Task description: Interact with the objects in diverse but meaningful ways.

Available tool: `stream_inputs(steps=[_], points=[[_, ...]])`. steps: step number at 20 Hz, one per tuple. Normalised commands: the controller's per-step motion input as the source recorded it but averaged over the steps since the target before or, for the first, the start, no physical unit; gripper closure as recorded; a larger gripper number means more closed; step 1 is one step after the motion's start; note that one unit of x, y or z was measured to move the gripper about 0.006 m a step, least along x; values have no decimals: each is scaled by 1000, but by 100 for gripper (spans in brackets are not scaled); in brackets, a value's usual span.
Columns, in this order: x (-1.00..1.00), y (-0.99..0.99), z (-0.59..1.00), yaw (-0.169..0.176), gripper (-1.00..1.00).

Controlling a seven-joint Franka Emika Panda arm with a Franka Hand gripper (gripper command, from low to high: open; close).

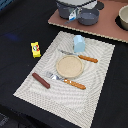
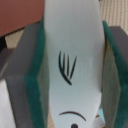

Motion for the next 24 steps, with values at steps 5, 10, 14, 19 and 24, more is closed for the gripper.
stream_inputs(steps=[5, 10, 14, 19, 24], points=[[580, 763, 197, 0, 100], [583, 760, 199, 0, 100], [585, 771, 271, 0, 100], [561, 742, 331, 0, -100], [459, 658, 404, 0, -100]])
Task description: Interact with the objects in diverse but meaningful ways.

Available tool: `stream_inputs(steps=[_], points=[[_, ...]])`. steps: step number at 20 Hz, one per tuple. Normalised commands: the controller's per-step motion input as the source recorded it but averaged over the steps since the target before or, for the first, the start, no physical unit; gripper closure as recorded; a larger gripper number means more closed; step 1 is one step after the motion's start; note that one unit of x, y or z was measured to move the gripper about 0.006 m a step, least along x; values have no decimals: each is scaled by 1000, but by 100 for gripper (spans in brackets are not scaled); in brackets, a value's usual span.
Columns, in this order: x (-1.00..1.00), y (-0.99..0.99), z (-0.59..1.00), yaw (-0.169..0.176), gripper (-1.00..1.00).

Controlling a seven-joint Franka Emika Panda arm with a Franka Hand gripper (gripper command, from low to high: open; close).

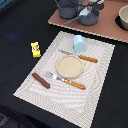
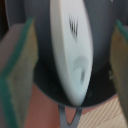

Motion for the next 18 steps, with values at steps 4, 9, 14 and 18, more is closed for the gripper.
stream_inputs(steps=[4, 9, 14, 18], points=[[321, 471, 651, 0, -100], [-111, -258, 733, -68, -100], [-197, -615, 565, -107, -100], [-56, -716, 381, -94, -100]])
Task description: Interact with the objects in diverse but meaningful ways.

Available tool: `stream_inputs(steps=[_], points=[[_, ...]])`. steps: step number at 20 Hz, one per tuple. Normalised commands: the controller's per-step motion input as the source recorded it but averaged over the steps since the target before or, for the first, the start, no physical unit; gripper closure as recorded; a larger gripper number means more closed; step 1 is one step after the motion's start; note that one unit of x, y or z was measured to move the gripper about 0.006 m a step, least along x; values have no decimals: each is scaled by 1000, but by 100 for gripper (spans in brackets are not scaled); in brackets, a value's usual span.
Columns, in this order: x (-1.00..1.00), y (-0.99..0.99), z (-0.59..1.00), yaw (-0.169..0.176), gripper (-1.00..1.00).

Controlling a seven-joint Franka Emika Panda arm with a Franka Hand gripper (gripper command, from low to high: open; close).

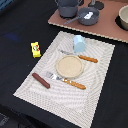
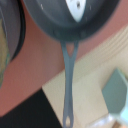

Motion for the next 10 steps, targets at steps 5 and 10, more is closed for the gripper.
stream_inputs(steps=[5, 10], points=[[-11, -768, 133, -72, -100], [-27, -801, 0, -53, -100]])
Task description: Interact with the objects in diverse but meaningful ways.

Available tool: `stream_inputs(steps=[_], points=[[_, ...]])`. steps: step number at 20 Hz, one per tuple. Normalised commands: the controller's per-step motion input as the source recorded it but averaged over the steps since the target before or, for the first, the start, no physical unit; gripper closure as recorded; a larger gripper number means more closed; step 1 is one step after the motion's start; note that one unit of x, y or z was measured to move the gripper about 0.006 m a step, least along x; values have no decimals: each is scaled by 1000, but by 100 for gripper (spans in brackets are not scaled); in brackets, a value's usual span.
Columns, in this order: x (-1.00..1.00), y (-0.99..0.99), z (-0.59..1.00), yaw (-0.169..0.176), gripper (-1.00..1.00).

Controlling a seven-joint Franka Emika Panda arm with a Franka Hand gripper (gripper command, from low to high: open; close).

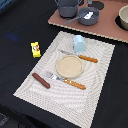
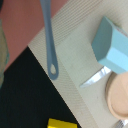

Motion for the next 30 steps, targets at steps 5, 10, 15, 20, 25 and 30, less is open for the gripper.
stream_inputs(steps=[5, 10, 15, 20, 25, 30], points=[[-75, -751, 0, -76, -100], [-2, -613, 0, -108, -100], [524, -437, 0, -91, -100], [775, -177, 0, -88, -100], [945, -17, 0, -69, -100], [688, 183, -45, -22, -100]])
